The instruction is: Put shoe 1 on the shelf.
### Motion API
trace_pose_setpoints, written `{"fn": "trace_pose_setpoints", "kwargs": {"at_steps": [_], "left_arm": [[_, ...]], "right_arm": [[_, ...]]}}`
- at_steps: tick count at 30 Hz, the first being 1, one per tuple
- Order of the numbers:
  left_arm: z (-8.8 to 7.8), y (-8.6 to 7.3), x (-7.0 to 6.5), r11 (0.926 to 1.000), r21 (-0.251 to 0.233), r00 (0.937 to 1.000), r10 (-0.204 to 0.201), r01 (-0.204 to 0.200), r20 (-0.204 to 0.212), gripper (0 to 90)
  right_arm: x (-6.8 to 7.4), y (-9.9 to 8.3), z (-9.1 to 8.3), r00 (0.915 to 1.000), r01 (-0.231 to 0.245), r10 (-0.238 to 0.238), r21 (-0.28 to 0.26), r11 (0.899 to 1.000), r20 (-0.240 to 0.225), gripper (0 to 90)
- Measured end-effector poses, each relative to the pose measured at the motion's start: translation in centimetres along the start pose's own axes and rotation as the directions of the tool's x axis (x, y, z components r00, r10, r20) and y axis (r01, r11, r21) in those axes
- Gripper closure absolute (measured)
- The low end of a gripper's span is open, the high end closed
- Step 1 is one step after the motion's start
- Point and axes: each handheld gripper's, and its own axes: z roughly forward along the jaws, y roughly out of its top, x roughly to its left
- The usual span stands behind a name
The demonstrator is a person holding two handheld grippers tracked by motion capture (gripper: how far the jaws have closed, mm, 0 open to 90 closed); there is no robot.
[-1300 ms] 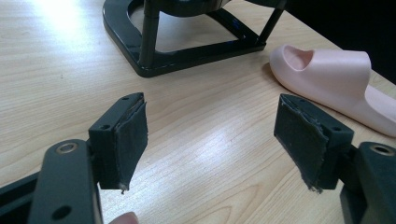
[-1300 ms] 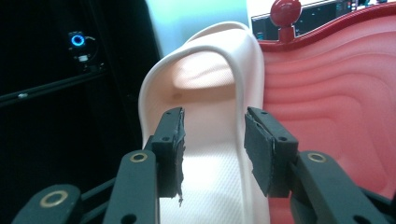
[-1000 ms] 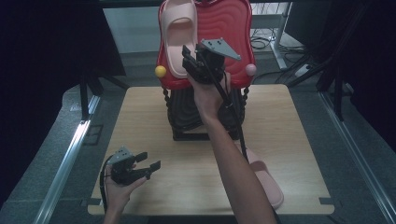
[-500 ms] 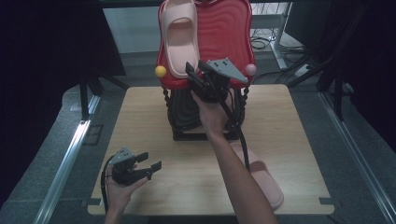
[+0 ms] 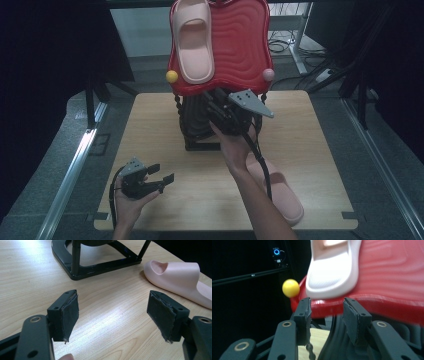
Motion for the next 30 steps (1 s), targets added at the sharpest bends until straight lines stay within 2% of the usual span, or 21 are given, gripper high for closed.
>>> {"fn": "trace_pose_setpoints", "kwargs": {"at_steps": [8,12,17,20,22,27,30], "left_arm": [[0.0,0.0,0.0,1.0,0.002,1.0,0.002,-0.002,-0.005,25.5],[0.1,0.0,-0.1,1.0,0.007,1.0,0.005,-0.005,-0.005,25.5],[0.2,-0.1,-0.1,0.9999,0.01,1.0,0.007,-0.007,-0.005,25.5],[0.3,-0.1,-0.2,0.9999,0.014,1.0,0.001,-0.001,-0.003,25.5],[0.5,-0.2,-0.2,0.9998,0.018,1.0,0.004,-0.004,-0.003,25.5],[0.7,-0.3,-0.2,0.9997,0.025,1.0,0.003,-0.003,-0.005,25.5],[0.7,-0.3,-0.3,0.9996,0.028,1.0,0.005,-0.005,-0.006,25.5]], "right_arm": [[-0.9,-3.2,-2.0,0.9997,-0.012,0.013,0.03,0.999,-0.02,57.9],[-1.6,-4.5,-2.9,0.9989,-0.033,0.035,0.057,0.998,-0.032,57.6],[-2.4,-6.5,-4.3,0.9993,-0.014,0.018,0.097,0.995,-0.034,57.6],[-2.7,-7.8,-5.0,0.9991,-0.015,0.019,0.123,0.992,-0.037,57.6],[-3.1,-8.8,-5.5,0.9973,-0.04,0.048,0.145,0.989,-0.055,57.6],[-3.8,-11.1,-6.6,0.9983,-0.026,0.035,0.19,0.981,-0.047,57.6],[-4.5,-12.0,-7.3,0.9979,-0.035,0.046,0.21,0.977,-0.046,57.5]]}}
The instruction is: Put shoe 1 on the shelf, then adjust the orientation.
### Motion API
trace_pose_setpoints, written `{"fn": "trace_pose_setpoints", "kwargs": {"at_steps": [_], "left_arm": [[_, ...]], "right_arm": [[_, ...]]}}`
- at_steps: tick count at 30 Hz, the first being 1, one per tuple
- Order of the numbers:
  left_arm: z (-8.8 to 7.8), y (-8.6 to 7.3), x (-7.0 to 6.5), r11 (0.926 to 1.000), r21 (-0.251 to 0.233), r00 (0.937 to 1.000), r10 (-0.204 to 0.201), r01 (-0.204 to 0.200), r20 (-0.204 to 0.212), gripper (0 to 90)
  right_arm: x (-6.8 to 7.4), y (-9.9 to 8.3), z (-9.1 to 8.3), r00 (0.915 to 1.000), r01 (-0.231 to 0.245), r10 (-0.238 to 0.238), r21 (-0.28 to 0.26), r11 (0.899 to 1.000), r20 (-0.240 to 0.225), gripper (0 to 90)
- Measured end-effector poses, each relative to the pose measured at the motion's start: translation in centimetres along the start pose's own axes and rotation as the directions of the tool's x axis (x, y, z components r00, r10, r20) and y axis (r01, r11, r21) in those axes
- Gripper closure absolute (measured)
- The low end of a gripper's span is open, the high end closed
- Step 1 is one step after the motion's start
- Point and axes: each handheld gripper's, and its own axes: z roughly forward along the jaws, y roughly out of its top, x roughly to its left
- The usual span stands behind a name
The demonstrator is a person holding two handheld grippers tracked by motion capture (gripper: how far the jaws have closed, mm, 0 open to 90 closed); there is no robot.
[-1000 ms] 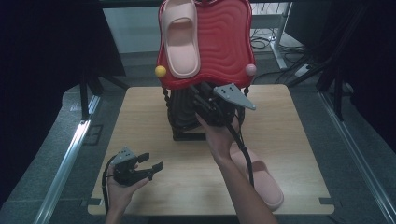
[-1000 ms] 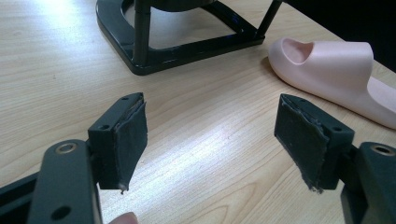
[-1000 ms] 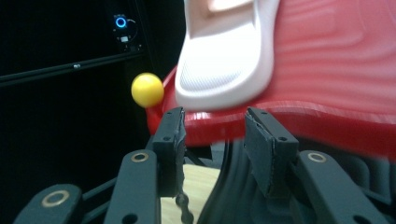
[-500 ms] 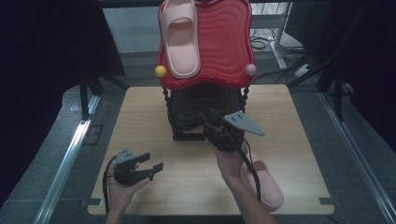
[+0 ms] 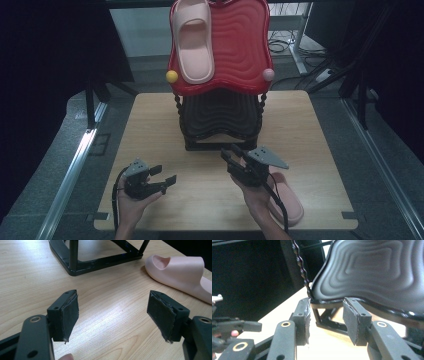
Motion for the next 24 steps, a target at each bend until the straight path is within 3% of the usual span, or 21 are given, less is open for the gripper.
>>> {"fn": "trace_pose_setpoints", "kwargs": {"at_steps": [3,7,11,19,24], "left_arm": [[0.0,0.0,0.1,1.0,-0.001,1.0,0.0,0.0,-0.002,25.5],[0.0,0.0,0.1,1.0,0.0,1.0,-0.002,0.002,-0.004,25.4],[0.0,0.0,0.1,1.0,0.0,1.0,-0.003,0.003,-0.005,25.4],[0.4,-0.1,-0.1,0.9999,0.013,1.0,0.002,-0.002,-0.004,25.4],[0.4,-0.2,-0.1,0.9999,0.012,1.0,0.0,0.001,-0.003,25.4]], "right_arm": [[-1.0,-0.6,-1.0,0.9997,-0.016,0.016,0.009,1.0,-0.017,57.6],[-2.7,-1.1,-2.7,0.9999,0.006,-0.006,0.036,0.999,-0.01,58.5],[-5.3,-1.8,-5.1,0.9999,-0.014,0.014,0.039,0.999,0.005,71.1],[-11.2,-3.8,-9.7,0.9945,-0.045,0.037,0.082,0.996,0.098,88.9],[-13.9,-5.4,-11.6,0.9843,-0.042,0.018,0.137,0.99,0.176,89.8]]}}
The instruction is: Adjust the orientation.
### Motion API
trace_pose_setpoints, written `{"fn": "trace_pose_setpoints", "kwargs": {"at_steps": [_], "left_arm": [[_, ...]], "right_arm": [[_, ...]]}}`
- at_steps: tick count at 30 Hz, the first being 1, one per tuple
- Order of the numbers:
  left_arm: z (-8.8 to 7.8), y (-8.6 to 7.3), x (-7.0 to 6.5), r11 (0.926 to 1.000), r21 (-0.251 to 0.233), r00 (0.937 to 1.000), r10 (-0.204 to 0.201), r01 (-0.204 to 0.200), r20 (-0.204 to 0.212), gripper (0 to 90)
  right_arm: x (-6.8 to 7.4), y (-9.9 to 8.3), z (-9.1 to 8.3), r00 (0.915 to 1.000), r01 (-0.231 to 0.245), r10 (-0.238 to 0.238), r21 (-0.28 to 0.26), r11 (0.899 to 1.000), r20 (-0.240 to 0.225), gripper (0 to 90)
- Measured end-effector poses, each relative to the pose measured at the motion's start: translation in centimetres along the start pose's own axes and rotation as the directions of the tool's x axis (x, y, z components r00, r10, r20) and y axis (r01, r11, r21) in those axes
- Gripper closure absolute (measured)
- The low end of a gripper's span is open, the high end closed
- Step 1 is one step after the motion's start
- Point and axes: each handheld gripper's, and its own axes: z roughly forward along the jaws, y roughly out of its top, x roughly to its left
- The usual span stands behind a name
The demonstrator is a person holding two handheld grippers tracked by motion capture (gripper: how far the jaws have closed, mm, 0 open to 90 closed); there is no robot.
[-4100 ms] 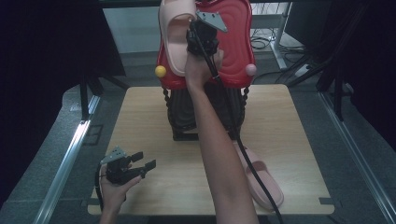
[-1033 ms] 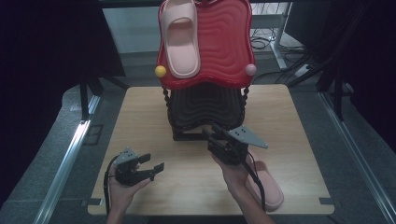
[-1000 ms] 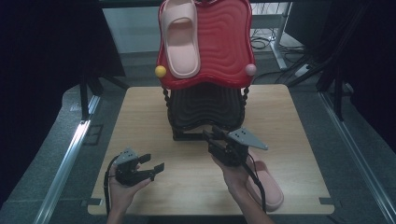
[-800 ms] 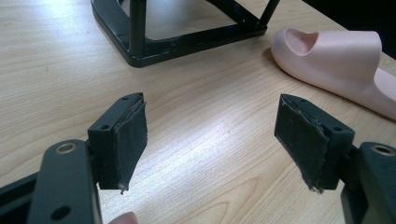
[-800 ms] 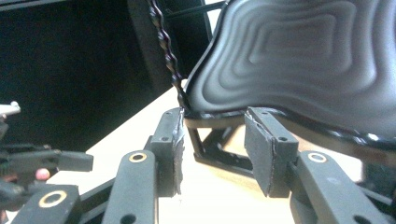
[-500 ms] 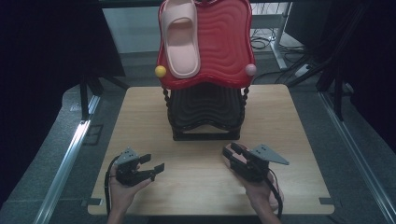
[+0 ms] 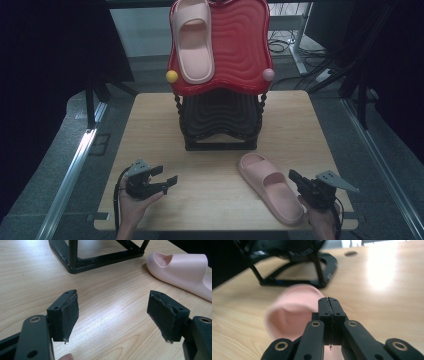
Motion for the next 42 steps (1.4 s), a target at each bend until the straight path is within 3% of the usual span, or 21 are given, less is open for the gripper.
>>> {"fn": "trace_pose_setpoints", "kwargs": {"at_steps": [4,6,15,18,23,27,33,39,42], "left_arm": [[0.0,0.0,0.2,1.0,0.0,1.0,-0.002,0.002,-0.003,25.4],[0.0,-0.1,0.2,1.0,0.001,1.0,-0.002,0.002,-0.001,25.3],[0.1,0.0,0.0,1.0,0.003,1.0,0.0,0.0,0.0,25.4],[0.0,0.0,0.0,1.0,0.001,1.0,-0.007,0.007,-0.001,25.3],[0.0,0.0,0.1,1.0,-0.003,1.0,-0.006,0.006,0.002,25.3],[0.0,0.0,0.0,1.0,-0.002,0.9999,-0.009,0.009,0.004,25.3],[0.1,0.0,0.0,0.9999,0.0,0.9999,-0.011,0.011,0.005,25.3],[0.0,0.0,0.1,1.0,-0.002,0.9999,-0.009,0.009,0.008,25.3],[0.0,0.0,0.1,1.0,-0.005,0.9999,-0.008,0.008,0.011,25.7]], "right_arm": [[-1.8,-1.4,-0.7,0.9962,0.028,-0.033,0.072,0.997,0.081,89.8],[-2.3,-2.0,-1.0,0.9904,0.049,-0.063,0.111,0.993,0.123,89.9],[-1.5,-3.7,-1.4,0.9899,0.096,-0.116,0.217,0.971,0.082,90.0],[-1.1,-4.1,-1.5,0.9911,0.102,-0.119,0.232,0.967,0.06,90.0],[0.8,-4.7,-1.9,0.9877,0.156,-0.149,0.243,0.957,-0.049,90.0],[3.2,-5.2,-1.5,0.9742,0.21,-0.181,0.251,0.945,-0.134,90.0],[6.4,-5.1,0.2,0.953,0.267,-0.215,0.258,0.929,-0.214,90.0],[8.5,-4.9,1.7,0.9382,0.305,-0.242,0.262,0.916,-0.247,90.0],[8.4,-4.9,1.5,0.9402,0.297,-0.237,0.251,0.921,-0.245,90.0]]}}
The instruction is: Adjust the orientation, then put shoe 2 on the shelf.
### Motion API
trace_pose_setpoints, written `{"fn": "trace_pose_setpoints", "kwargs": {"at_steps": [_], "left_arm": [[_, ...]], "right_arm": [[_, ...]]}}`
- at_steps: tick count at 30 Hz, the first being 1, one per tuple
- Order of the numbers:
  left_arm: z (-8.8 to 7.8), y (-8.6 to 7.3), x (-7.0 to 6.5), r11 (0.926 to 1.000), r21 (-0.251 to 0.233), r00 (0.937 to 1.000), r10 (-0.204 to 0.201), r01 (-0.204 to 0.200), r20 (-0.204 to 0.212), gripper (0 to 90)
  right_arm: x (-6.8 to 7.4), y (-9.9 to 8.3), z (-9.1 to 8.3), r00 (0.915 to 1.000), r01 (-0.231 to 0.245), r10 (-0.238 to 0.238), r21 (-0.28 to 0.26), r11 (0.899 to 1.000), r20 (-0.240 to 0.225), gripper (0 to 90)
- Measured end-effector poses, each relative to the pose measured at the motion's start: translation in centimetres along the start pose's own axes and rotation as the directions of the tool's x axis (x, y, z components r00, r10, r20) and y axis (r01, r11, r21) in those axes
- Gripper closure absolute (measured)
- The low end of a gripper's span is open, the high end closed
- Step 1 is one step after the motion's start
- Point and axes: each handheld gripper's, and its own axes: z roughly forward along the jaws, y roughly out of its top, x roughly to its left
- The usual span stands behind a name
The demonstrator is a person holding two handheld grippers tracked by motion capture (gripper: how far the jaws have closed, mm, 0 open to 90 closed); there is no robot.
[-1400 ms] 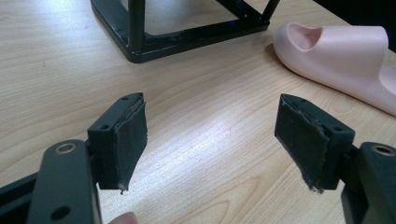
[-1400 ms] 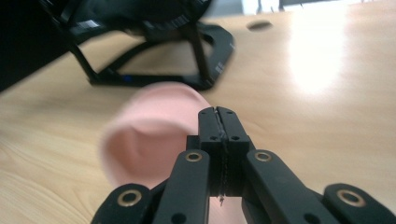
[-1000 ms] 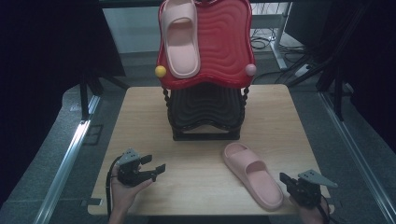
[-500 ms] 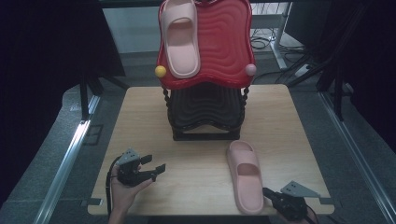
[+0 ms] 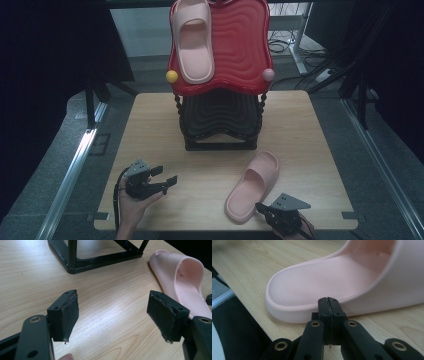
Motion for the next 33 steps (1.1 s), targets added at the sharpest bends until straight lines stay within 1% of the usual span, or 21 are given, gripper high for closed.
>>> {"fn": "trace_pose_setpoints", "kwargs": {"at_steps": [3,5,6,7,8,9,11,12,14,15,17,19,20,21,22,23,28,31,33], "left_arm": [[0.2,0.0,-0.3,1.0,0.003,1.0,0.004,-0.004,0.005,27.3],[0.3,0.0,-1.0,0.9997,-0.018,0.9998,0.018,-0.018,0.0,29.5],[0.5,0.1,-1.5,0.9992,-0.026,0.9996,0.029,-0.029,0.007,30.7],[0.6,0.3,-2.1,0.9986,-0.03,0.999,0.044,-0.044,0.012,31.2],[0.9,0.4,-2.6,0.9979,-0.028,0.9982,0.058,-0.058,0.015,31.5],[1.1,0.5,-3.2,0.9974,-0.025,0.9974,0.068,-0.068,0.022,31.8],[1.8,0.6,-4.1,0.9971,-0.01,0.9965,0.075,-0.075,0.037,32.3],[2.3,0.6,-4.5,0.9969,0.0,0.9961,0.078,-0.078,0.04,32.5],[3.4,0.7,-5.4,0.9962,0.023,0.995,0.083,-0.085,0.055,33.1],[3.8,0.8,-5.8,0.9958,0.027,0.9946,0.086,-0.088,0.059,33.6],[4.7,1.0,-6.6,0.9956,0.029,0.9937,0.087,-0.09,0.071,34.9],[5.8,1.5,-7.6,0.9963,0.023,0.9922,0.081,-0.083,0.095,35.3],[5.8,1.5,-7.6,0.9963,0.023,0.9922,0.081,-0.083,0.095,35.1],[6.2,1.6,-7.9,0.9962,0.024,0.9916,0.081,-0.084,0.101,35.1],[6.5,1.7,-8.2,0.9958,0.03,0.9908,0.083,-0.087,0.107,34.9],[7.2,1.9,-8.7,0.9943,0.043,0.9887,0.092,-0.098,0.118,34.7],[9.0,2.6,-10.1,0.9905,0.067,0.9833,0.109,-0.12,0.146,34.6],[10.1,3.0,-10.8,0.9879,0.08,0.98,0.119,-0.133,0.16,36.4],[10.8,3.1,-11.3,0.9867,0.088,0.9785,0.121,-0.137,0.167,38.6]], "right_arm": [[-0.6,-0.2,-0.6,0.9997,-0.023,0.023,-0.029,0.999,0.006,90.0],[-1.4,-0.4,-1.2,0.9989,-0.041,0.042,-0.059,0.997,0.021,89.7],[-1.9,-0.5,-1.5,0.998,-0.048,0.051,-0.079,0.996,0.037,85.8],[-2.5,-0.7,-1.9,0.996,-0.061,0.067,-0.101,0.993,0.06,78.8],[-3.2,-0.8,-2.2,0.9921,-0.086,0.096,-0.118,0.989,0.081,71.6],[-3.8,-0.8,-2.6,0.9873,-0.109,0.123,-0.136,0.985,0.1,66.4],[-5.0,-1.1,-3.4,0.9763,-0.134,0.159,-0.168,0.977,0.147,56.9],[-5.4,-1.2,-3.7,0.9707,-0.15,0.179,-0.18,0.972,0.16,54.6],[-6.1,-1.5,-4.2,0.9611,-0.168,0.205,-0.198,0.966,0.185,51.0],[-6.4,-1.6,-4.4,0.9579,-0.177,0.216,-0.203,0.963,0.189,50.0],[-6.8,-1.7,-4.5,0.9537,-0.182,0.224,-0.207,0.961,0.2,47.4],[-7.1,-1.8,-4.7,0.9493,-0.179,0.225,-0.211,0.961,0.219,46.5],[-7.1,-1.8,-4.7,0.9493,-0.179,0.225,-0.211,0.961,0.219,46.5],[-7.4,-2.0,-4.9,0.946,-0.184,0.232,-0.215,0.959,0.226,46.3],[-7.6,-2.0,-5.0,0.9444,-0.188,0.238,-0.219,0.957,0.227,46.3],[-7.7,-2.1,-5.1,0.9426,-0.195,0.245,-0.223,0.955,0.227,46.3],[-8.3,-2.6,-5.7,0.9337,-0.214,0.268,-0.233,0.949,0.237,46.3],[-8.6,-2.8,-5.8,0.9276,-0.228,0.284,-0.236,0.945,0.242,46.3],[-8.6,-2.9,-5.8,0.9256,-0.229,0.286,-0.236,0.944,0.248,46.2]]}}
